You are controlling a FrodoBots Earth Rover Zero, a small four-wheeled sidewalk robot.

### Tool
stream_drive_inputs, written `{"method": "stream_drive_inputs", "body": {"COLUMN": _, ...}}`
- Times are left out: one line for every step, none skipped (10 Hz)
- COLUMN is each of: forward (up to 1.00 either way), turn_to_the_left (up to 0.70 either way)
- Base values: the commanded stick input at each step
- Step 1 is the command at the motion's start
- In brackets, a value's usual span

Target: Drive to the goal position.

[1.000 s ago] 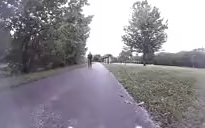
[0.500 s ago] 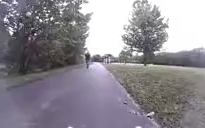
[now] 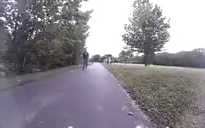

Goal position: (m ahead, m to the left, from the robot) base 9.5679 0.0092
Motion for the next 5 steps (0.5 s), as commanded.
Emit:
{"method": "stream_drive_inputs", "body": {"forward": 0.70, "turn_to_the_left": 0.00}}
{"method": "stream_drive_inputs", "body": {"forward": 0.70, "turn_to_the_left": 0.00}}
{"method": "stream_drive_inputs", "body": {"forward": 0.70, "turn_to_the_left": 0.00}}
{"method": "stream_drive_inputs", "body": {"forward": 0.70, "turn_to_the_left": 0.00}}
{"method": "stream_drive_inputs", "body": {"forward": 0.70, "turn_to_the_left": 0.00}}
